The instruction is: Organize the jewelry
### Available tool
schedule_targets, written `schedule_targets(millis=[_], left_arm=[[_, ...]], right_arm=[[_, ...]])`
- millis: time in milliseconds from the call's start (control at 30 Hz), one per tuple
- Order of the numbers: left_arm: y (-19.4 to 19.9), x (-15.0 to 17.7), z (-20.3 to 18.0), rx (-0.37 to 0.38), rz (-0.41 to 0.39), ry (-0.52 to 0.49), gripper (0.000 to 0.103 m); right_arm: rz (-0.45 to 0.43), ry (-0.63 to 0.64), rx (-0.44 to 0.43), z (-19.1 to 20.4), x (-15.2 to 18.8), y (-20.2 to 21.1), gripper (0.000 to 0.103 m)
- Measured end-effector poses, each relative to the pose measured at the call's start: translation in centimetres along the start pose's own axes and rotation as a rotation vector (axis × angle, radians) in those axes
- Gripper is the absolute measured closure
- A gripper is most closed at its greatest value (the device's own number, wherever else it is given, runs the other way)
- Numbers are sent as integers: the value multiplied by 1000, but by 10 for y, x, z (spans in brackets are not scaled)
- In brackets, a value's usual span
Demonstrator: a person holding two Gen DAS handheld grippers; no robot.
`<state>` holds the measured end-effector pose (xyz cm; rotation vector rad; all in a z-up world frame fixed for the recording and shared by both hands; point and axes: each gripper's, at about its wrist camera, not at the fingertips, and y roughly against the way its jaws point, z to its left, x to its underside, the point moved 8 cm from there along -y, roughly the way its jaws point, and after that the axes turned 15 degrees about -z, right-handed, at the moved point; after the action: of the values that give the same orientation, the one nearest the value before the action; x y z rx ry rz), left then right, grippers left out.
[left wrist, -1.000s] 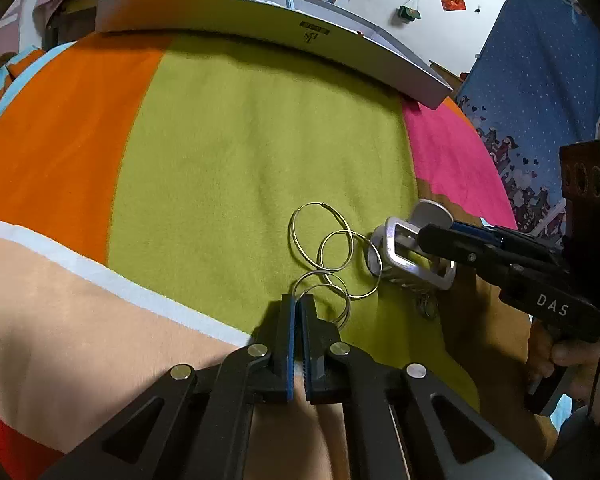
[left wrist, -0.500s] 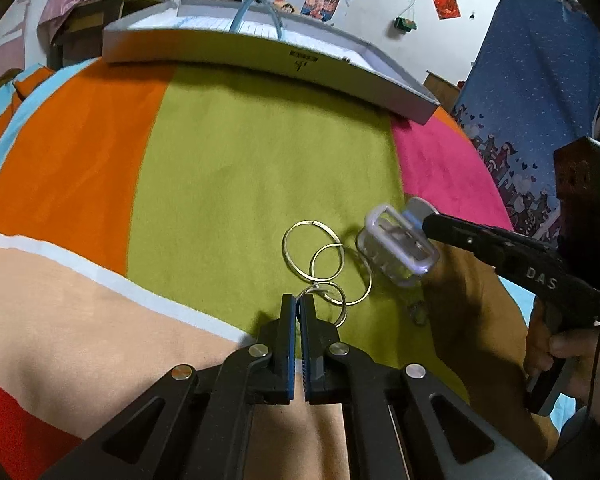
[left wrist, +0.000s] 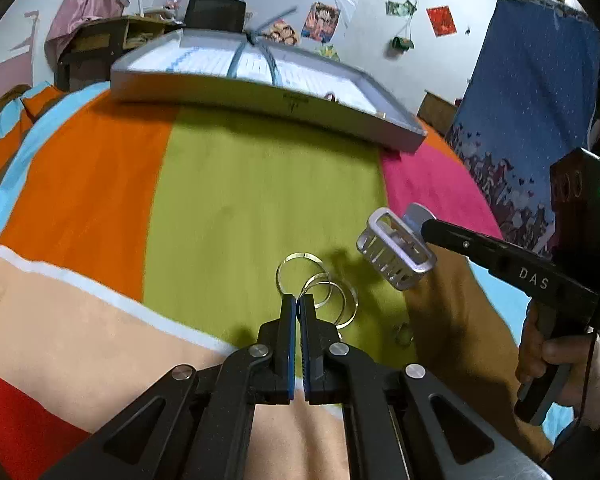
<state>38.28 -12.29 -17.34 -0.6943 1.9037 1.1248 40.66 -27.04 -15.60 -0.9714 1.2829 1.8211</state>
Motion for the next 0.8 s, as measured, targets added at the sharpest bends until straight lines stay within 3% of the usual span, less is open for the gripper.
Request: schedule_targets(millis=[200,333,567,800], left_arm=[[3,-32,-4,-13,-34,25,100],[-4,-80,-17,-3,-91,20,100],[-46,-160,-33,-7,-176,22,100],[-99,-173,-30,-51,-162,27,100]], right_arm=[[-130,-43,1,-1,-36,18,100],[-238,-99,32,-15,-67,28,100],[-345,-144,60,-45,-121,18,100],[-363,-112,121,-62,-141,-23,100]])
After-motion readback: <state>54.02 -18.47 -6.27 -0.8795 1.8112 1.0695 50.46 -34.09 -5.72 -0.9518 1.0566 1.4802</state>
